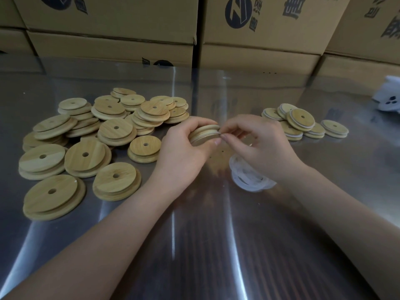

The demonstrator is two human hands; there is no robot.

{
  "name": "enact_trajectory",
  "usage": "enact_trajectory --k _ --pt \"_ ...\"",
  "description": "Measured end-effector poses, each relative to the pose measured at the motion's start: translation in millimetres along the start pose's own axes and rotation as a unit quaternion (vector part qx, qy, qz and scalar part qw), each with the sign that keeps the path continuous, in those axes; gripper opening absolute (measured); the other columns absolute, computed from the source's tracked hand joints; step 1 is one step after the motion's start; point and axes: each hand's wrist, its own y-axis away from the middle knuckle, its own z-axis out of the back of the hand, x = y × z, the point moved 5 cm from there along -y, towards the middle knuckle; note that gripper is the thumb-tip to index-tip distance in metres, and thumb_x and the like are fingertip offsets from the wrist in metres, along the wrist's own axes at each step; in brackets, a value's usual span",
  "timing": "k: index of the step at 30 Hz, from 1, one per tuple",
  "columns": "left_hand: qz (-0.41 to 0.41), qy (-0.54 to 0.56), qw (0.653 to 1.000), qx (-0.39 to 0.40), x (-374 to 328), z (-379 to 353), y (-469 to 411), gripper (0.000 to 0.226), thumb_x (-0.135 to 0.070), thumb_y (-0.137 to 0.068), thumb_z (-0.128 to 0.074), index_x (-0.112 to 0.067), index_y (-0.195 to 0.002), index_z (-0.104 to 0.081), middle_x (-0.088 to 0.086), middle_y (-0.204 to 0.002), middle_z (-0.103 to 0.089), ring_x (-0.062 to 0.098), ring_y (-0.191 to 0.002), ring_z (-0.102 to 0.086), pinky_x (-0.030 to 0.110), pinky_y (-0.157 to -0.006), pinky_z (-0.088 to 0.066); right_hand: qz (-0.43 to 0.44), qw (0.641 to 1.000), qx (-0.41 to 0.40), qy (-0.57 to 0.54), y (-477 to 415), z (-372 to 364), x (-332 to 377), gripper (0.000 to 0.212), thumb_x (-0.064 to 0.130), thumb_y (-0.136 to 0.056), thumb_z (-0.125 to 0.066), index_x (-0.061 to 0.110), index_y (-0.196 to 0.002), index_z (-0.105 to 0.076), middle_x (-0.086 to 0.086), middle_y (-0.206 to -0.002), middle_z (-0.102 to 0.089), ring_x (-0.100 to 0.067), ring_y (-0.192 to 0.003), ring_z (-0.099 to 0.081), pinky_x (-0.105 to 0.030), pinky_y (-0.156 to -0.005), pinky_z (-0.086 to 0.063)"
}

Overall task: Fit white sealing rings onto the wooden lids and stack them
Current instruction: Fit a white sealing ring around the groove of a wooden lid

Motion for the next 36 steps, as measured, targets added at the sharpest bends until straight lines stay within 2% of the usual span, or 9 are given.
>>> enact_trajectory --k 5,8,13,18,21,23,28,32,36 --pt "-0.022 0.017 0.999 -0.016 -3.2 2.7 0.3 0.027 -0.004 -0.081 -0.075 -0.028 -0.091 -0.07 -0.013 -0.089 -0.071 -0.002 -0.088 -0.065 0.012 -0.079 -0.049 -0.003 1.0 0.012 -0.016 -0.5 0.6 0.8 0.004 0.0 -0.086 -0.068 0.003 -0.088 -0.069 -0.001 -0.081 -0.067 -0.016 -0.073 -0.061 -0.032 -0.069 -0.051" --pt "-0.032 0.012 0.999 -0.026 -6.1 3.6 0.9 0.029 -0.002 -0.079 -0.076 -0.028 -0.09 -0.071 -0.011 -0.092 -0.071 -0.001 -0.09 -0.066 0.016 -0.084 -0.051 0.002 1.0 0.001 -0.003 -0.5 1.8 1.3 0.004 0.0 -0.085 -0.068 0.003 -0.087 -0.069 -0.002 -0.081 -0.067 -0.018 -0.072 -0.061 -0.035 -0.069 -0.051" --pt "-0.055 -0.005 0.998 -0.031 -10.9 6.0 0.1 0.029 0.002 -0.078 -0.076 -0.021 -0.095 -0.072 0.002 -0.1 -0.071 0.006 -0.096 -0.066 0.025 -0.091 -0.052 -0.002 1.0 -0.022 0.011 0.3 3.6 2.0 0.001 0.002 -0.085 -0.07 0.001 -0.086 -0.07 -0.005 -0.078 -0.067 -0.021 -0.071 -0.062 -0.039 -0.067 -0.051" --pt "-0.06 -0.006 0.998 -0.018 -9.9 5.4 0.0 0.028 0.001 -0.079 -0.075 -0.022 -0.095 -0.072 -0.003 -0.098 -0.071 0.003 -0.094 -0.066 0.019 -0.087 -0.053 -0.023 0.999 -0.038 -0.019 0.8 3.3 1.9 0.002 0.005 -0.083 -0.073 0.003 -0.083 -0.072 -0.001 -0.077 -0.068 -0.017 -0.07 -0.062 -0.032 -0.068 -0.051" --pt "-0.039 0.037 0.998 -0.015 -6.8 4.9 -0.4 0.025 -0.002 -0.081 -0.074 -0.024 -0.093 -0.071 -0.01 -0.09 -0.071 0.0 -0.089 -0.066 0.016 -0.08 -0.051 -0.076 0.994 -0.042 -0.064 1.0 2.9 -4.8 0.005 0.011 -0.084 -0.074 0.006 -0.082 -0.071 -0.001 -0.075 -0.068 -0.017 -0.07 -0.063 -0.034 -0.068 -0.052" --pt "-0.011 0.074 0.997 -0.018 -3.3 3.6 0.0 0.022 -0.004 -0.082 -0.073 -0.023 -0.094 -0.071 -0.009 -0.089 -0.071 0.002 -0.088 -0.065 0.018 -0.079 -0.052 -0.116 0.987 -0.036 -0.105 1.7 1.5 -10.5 0.005 0.012 -0.085 -0.073 0.01 -0.082 -0.07 0.001 -0.075 -0.068 -0.018 -0.07 -0.063 -0.036 -0.068 -0.052" --pt "0.068 0.161 0.984 -0.029 4.8 2.2 1.1 0.016 -0.004 -0.086 -0.069 -0.019 -0.093 -0.071 -0.001 -0.092 -0.072 0.016 -0.094 -0.068 0.041 -0.088 -0.057 -0.155 0.974 -0.019 -0.161 4.3 -7.4 -13.7 0.016 0.008 -0.086 -0.07 0.023 -0.083 -0.067 0.005 -0.078 -0.069 -0.016 -0.074 -0.067 -0.031 -0.071 -0.055" --pt "0.094 0.197 0.976 -0.019 6.7 0.7 1.8 0.012 -0.007 -0.086 -0.069 -0.017 -0.092 -0.071 -0.006 -0.085 -0.072 0.008 -0.086 -0.069 0.036 -0.082 -0.06 -0.172 0.972 -0.021 -0.156 4.2 -7.9 -15.4 0.021 0.008 -0.087 -0.069 0.028 -0.08 -0.065 0.004 -0.078 -0.07 -0.017 -0.075 -0.068 -0.037 -0.074 -0.057" --pt "0.087 0.183 0.979 -0.028 6.7 2.0 -0.1 0.013 -0.009 -0.087 -0.068 -0.021 -0.091 -0.072 0.001 -0.094 -0.072 0.012 -0.091 -0.069 0.033 -0.079 -0.061 -0.176 0.972 -0.011 -0.153 2.1 -6.2 -15.6 0.022 0.005 -0.087 -0.068 0.026 -0.08 -0.065 0.003 -0.079 -0.071 -0.019 -0.076 -0.069 -0.042 -0.076 -0.057"
